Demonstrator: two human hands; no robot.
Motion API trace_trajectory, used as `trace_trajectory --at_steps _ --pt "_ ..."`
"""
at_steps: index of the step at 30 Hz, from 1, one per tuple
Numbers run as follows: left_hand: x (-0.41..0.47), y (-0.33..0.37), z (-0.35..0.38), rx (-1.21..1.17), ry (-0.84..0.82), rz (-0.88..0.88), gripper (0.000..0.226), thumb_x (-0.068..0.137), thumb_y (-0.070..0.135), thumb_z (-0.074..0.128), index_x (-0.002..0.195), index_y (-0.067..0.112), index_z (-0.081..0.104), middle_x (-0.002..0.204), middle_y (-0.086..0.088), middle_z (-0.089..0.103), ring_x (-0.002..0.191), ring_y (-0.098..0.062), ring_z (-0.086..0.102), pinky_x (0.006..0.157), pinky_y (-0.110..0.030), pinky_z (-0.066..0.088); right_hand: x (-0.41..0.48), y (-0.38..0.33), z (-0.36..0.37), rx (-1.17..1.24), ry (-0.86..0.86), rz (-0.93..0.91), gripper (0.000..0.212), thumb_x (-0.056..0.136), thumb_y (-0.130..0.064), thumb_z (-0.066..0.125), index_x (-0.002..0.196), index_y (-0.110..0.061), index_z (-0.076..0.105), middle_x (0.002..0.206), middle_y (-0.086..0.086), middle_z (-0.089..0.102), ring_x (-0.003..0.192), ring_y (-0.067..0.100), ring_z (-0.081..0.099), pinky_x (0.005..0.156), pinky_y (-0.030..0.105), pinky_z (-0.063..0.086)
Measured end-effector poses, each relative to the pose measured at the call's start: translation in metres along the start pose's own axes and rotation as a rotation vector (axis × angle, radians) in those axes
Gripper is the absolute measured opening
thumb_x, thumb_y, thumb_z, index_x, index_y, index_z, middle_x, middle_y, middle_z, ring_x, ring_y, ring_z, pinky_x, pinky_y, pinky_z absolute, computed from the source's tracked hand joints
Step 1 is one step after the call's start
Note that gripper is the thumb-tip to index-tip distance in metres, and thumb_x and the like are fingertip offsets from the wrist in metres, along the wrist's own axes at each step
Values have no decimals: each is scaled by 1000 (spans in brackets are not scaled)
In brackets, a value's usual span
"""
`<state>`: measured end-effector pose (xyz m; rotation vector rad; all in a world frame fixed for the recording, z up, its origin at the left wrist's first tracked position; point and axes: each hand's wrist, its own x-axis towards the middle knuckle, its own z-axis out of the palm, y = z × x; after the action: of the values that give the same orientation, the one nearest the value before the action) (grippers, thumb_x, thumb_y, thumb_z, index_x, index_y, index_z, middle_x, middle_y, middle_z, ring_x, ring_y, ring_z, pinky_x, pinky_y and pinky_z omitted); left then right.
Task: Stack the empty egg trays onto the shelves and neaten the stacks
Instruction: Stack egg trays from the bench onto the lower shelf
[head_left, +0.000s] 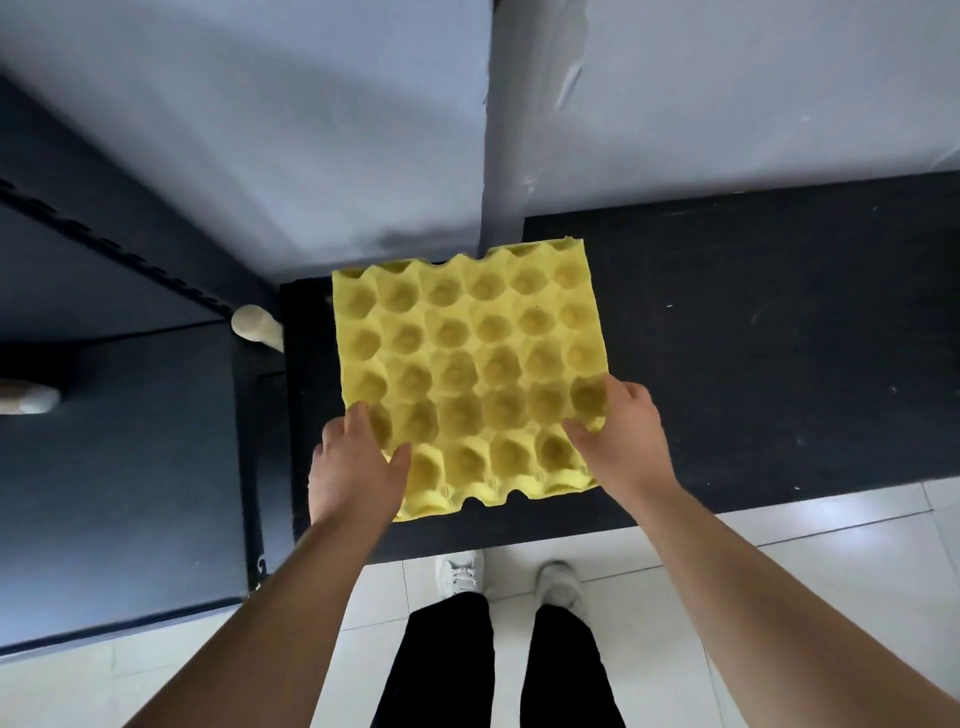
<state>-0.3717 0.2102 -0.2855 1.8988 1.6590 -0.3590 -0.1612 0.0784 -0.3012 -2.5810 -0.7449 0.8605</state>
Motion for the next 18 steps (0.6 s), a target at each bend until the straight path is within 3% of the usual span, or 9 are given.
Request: trace_trajectory --at_steps 5,7,9,12,15,18 --pt "-10 3 -5 -226 91 -61 97 78 32 76 149 21 12 143 -13 37 117 -34 51 89 -43 45 3 8 -11 213 12 98 85 69 -28 80 140 -19 34 130 3 46 117 21 49 96 42 47" --pt "-8 2 -5 -272 67 -85 99 73 34 79 149 19 18 142 -11 36 120 -32 48 92 -43 46 5 10 -19 230 1 69 62 66 -29 80 121 -24 52 122 3 51 103 16 57 86 36 52" --pt "-8 2 -5 -328 32 -94 89 66 39 81 141 20 37 136 -9 38 115 -30 51 93 -46 49 7 9 -27 234 -7 41 44 66 -27 79 103 -28 55 112 0 51 100 15 56 80 31 51" --pt "-12 3 -6 -456 8 -101 86 60 41 85 135 26 45 129 -2 43 105 -22 56 87 -44 54 9 11 -39 272 -29 27 42 67 -27 80 103 -31 58 106 -4 59 97 15 59 80 34 53" --pt "-16 2 -5 -557 6 -67 81 60 42 84 131 33 47 114 8 61 99 -16 63 81 -40 56 8 9 -47 309 -32 3 38 70 -24 81 99 -33 58 106 -6 57 90 9 58 76 29 51" --pt "-22 3 -3 -600 8 -27 87 60 45 82 135 39 38 123 10 57 106 -14 60 87 -42 54 3 10 -47 346 -12 -18 43 71 -23 80 106 -31 56 112 -5 49 90 4 54 75 26 46"
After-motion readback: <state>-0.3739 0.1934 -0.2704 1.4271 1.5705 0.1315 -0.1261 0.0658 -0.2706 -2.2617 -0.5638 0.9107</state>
